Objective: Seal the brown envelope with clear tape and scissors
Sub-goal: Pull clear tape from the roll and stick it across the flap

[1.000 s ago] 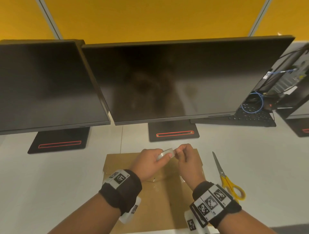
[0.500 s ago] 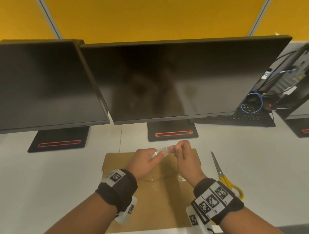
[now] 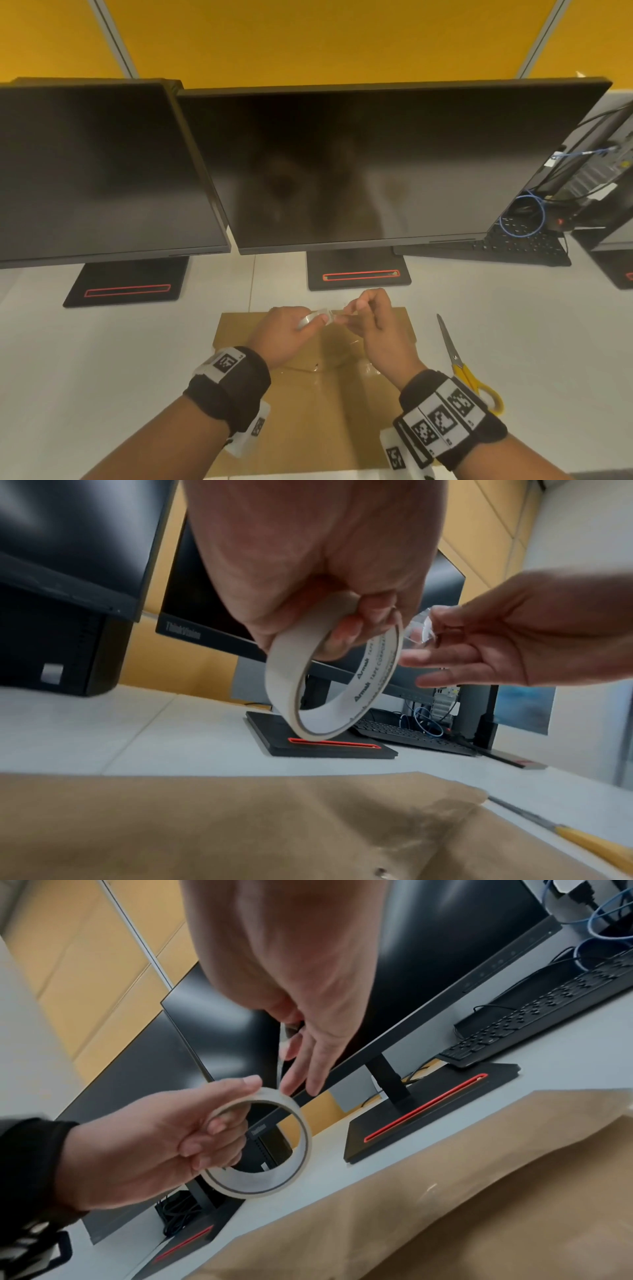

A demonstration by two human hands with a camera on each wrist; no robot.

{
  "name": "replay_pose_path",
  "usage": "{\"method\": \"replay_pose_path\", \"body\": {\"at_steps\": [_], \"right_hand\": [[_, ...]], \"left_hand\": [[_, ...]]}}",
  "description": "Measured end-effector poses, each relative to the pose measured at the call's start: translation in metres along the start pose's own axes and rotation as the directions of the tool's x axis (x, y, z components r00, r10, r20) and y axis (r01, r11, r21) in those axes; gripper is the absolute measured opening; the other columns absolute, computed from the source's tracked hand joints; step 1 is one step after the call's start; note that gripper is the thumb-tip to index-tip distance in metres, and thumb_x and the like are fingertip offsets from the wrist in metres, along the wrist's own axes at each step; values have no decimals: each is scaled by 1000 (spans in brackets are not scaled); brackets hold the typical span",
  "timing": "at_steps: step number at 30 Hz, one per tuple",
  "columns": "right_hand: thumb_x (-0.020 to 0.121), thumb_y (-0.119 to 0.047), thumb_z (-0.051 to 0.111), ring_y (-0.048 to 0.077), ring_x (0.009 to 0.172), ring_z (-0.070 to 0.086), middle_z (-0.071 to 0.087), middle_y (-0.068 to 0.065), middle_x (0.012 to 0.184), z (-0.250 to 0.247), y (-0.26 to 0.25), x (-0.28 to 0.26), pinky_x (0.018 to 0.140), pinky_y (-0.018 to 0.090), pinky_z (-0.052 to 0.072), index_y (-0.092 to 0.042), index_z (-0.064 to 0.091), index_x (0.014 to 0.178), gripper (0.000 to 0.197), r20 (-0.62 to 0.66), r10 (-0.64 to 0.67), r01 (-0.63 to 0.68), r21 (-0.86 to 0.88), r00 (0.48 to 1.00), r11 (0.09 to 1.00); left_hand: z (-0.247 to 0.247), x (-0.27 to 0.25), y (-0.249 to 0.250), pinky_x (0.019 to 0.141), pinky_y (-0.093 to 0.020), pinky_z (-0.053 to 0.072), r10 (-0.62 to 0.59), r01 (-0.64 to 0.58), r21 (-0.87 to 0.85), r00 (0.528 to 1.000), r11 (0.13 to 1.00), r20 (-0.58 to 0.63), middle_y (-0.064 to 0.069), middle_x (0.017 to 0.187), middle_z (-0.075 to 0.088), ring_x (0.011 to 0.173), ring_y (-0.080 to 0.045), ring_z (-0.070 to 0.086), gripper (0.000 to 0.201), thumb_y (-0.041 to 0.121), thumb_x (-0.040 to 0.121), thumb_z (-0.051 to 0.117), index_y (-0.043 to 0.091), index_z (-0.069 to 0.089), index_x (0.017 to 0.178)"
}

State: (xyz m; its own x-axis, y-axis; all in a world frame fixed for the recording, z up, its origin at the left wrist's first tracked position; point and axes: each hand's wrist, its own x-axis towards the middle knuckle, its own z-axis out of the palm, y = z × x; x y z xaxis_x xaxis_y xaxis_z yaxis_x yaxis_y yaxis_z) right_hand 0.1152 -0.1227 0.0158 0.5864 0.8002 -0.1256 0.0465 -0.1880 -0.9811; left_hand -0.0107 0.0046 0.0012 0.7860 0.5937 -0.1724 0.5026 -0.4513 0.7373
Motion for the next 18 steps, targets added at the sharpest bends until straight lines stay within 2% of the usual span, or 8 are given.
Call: {"method": "replay_pose_path", "body": {"at_steps": [3,5,7,10,13,14,16,18], "right_hand": [[99,-16,41,17,97,65,68,11,95,-3,0,7,93,31,49,-16,49,89,13,-30,79,-77,69,996,995],[97,-11,45,24,98,66,68,19,97,-6,0,10,92,33,50,-13,53,87,13,-1,157,-155,172,988,973],[95,-9,48,30,96,66,70,19,93,-8,0,12,90,34,51,-11,56,85,13,45,198,-203,256,979,945],[91,-10,57,28,92,69,69,17,87,-3,-3,12,87,32,50,-11,58,84,7,95,196,-216,305,976,927],[84,-16,69,16,84,71,65,15,82,5,-10,11,73,15,50,-12,56,79,14,88,160,-174,182,983,968],[82,-16,70,14,81,71,66,14,81,8,-10,12,70,13,50,-12,56,77,16,69,156,-165,144,985,976],[81,-17,71,20,84,70,69,14,80,14,-8,13,76,20,52,-12,57,74,17,31,154,-156,110,988,982],[82,-21,72,25,85,68,71,13,79,18,-4,16,82,28,52,-14,57,73,18,-2,149,-148,51,989,988]], "left_hand": [[-8,-2,-7,62,-29,38,-8,8,-4,1000,1000,12,6,59,47,59,-13,46,43,52,91,50,19,49,62],[-13,-5,-12,63,-29,41,-4,5,-43,1000,999,17,3,64,51,64,-14,51,52,61,86,49,11,56,72],[-19,-11,-16,63,-28,40,9,-8,-62,1000,998,20,5,66,52,65,-13,52,57,68,81,44,13,58,75],[-27,-18,-22,66,-27,39,16,-4,-169,998,986,67,9,64,49,63,-9,48,33,45,94,45,27,50,66],[-35,-23,-27,66,-30,37,8,17,-237,995,971,103,8,64,47,63,-10,45,31,37,93,44,26,48,64],[-37,-24,-28,67,-30,37,3,19,-220,995,975,99,5,64,47,63,-11,44,31,35,94,46,23,49,65],[-42,-23,-31,68,-30,38,-10,19,-152,998,988,60,1,65,50,64,-13,46,33,33,95,51,15,53,68],[-45,-22,-36,69,-30,40,-21,23,-106,999,994,24,1,66,53,67,-14,50,32,35,93,55,14,56,69]]}}
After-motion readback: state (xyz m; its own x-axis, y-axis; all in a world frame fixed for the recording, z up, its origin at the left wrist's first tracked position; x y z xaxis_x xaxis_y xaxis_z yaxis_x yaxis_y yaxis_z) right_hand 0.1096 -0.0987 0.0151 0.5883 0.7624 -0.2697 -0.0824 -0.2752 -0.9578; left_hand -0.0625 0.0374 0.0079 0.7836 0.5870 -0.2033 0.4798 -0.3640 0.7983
